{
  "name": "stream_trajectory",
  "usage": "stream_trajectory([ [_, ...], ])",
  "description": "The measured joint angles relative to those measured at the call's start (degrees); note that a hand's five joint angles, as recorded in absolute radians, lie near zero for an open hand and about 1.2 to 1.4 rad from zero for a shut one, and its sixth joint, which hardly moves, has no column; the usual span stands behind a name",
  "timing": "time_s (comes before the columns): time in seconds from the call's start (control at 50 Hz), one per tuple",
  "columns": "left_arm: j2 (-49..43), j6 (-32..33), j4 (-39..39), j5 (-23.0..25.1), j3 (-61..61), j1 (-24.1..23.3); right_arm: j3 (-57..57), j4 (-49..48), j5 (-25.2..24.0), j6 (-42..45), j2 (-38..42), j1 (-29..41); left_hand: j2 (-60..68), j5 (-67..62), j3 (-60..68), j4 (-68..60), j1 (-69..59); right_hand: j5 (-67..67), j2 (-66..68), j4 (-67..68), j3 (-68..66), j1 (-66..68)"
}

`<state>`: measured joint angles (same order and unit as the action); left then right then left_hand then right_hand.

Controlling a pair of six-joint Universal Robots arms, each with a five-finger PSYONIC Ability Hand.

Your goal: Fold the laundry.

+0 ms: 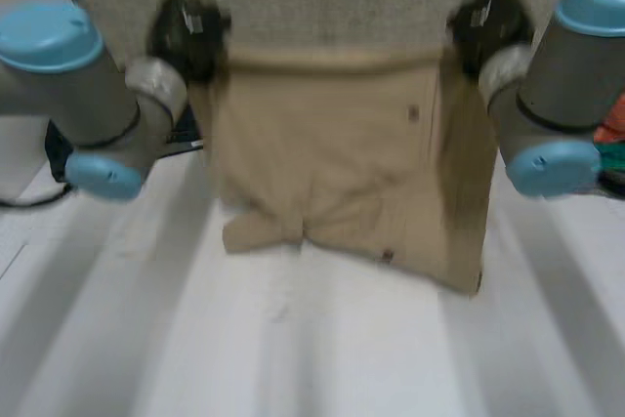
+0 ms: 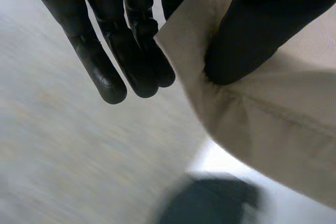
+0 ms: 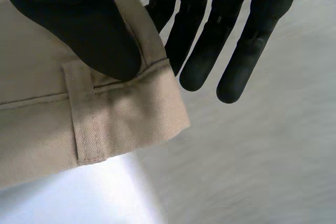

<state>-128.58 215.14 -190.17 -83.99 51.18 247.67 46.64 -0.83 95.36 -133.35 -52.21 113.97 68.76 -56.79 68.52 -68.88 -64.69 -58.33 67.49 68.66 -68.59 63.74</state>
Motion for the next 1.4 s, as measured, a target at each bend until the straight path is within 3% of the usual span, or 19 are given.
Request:
stream_trajectory([
  [0.04, -0.1, -0.3, -8.9, 0.0, -3.9, 0.2, -2.3, -10.8, 0.7, -0.8, -0.4, 0.1, 0.0, 0.0, 0.0, 0.0, 0.0, 0.0, 0.0, 0.0, 0.0, 0.0],
  [0.08, 0.0, -0.4, -11.8, 0.1, -4.8, 0.2, -2.8, -14.3, 0.9, -1.1, -0.7, 0.1, 0.0, 0.0, 0.0, 0.0, 0.0, 0.0, 0.0, 0.0, 0.0, 0.0],
  [0.1, 0.8, -1.1, -19.5, 0.1, -6.4, 0.3, -3.0, -17.7, 1.1, -1.3, -1.1, 0.1, 0.0, 0.0, 0.0, 0.0, 0.0, 0.0, 0.0, 0.0, 0.0, 0.0],
  [0.12, 1.8, -1.9, -24.4, 0.1, -7.0, 0.4, -3.1, -28.9, 1.7, -1.9, -2.8, 0.2, 0.0, 0.0, 0.0, 0.0, 0.0, 0.0, 0.0, 0.0, 0.0, 0.0],
  [0.18, 4.5, -4.3, -31.2, 0.1, -6.3, 0.8, -2.0, -36.1, 1.9, -2.3, -4.6, 0.4, 0.0, 0.0, 0.0, 0.0, 0.0, 0.0, 0.0, 0.0, 0.0, 0.0],
  [0.34, 9.7, -8.7, -31.7, 0.9, 3.8, 1.8, 3.5, -31.2, 1.6, -2.6, -5.7, 1.0, 0.0, 0.0, 0.0, 0.0, 0.0, 0.0, 0.0, 0.0, 0.0, 0.0],
  [0.52, 10.3, -8.8, -27.9, 3.5, 18.4, 1.4, 12.6, -25.3, 0.6, -2.5, -2.4, 1.1, 0.0, -0.3, 0.0, 0.0, 0.0, 0.0, 0.0, 0.0, 0.0, 0.0],
  [0.74, 4.7, -8.0, -17.1, 3.5, 34.3, -0.9, 24.0, -19.0, -0.3, -0.4, 4.0, 0.7, 0.0, -0.5, 0.0, 0.0, 0.0, 0.0, 0.0, 0.0, 0.0, 0.0],
  [0.84, 8.0, -7.7, -11.0, 1.6, 40.3, -1.8, 30.0, -15.6, -0.5, 0.6, 2.3, 0.3, 0.0, -0.5, 0.0, 0.0, 0.0, 0.0, 0.0, 0.0, 0.0, 0.0],
  [1.06, 24.2, -7.2, 5.6, -5.3, 50.1, -3.0, 44.4, -7.8, -1.9, 4.9, -10.3, 0.1, 0.0, -0.5, 0.0, 0.0, 0.0, 0.0, 0.0, 0.0, 0.0, 0.0],
  [1.16, 27.5, -6.0, 16.2, -5.8, 52.5, -4.0, 49.4, -0.8, -1.8, 9.1, -15.5, 0.0, 0.0, -0.5, 0.0, 0.0, 0.0, 0.0, 0.0, 0.0, 0.0, 0.0],
  [1.3, 30.0, -1.4, 39.2, -5.5, 56.3, -9.5, 58.2, 14.9, -2.0, 16.6, -24.1, -3.3, 0.0, -0.9, 0.0, 0.0, 0.0, 0.0, 0.0, 0.0, 0.0, 0.0],
  [1.4, 31.4, 0.4, 44.6, -5.5, 56.3, -12.1, 62.4, 19.8, -2.8, 20.0, -27.6, -6.9, 0.0, -1.3, 0.0, 0.0, -1.1, 0.0, 0.0, 0.0, 0.0, 0.0],
])
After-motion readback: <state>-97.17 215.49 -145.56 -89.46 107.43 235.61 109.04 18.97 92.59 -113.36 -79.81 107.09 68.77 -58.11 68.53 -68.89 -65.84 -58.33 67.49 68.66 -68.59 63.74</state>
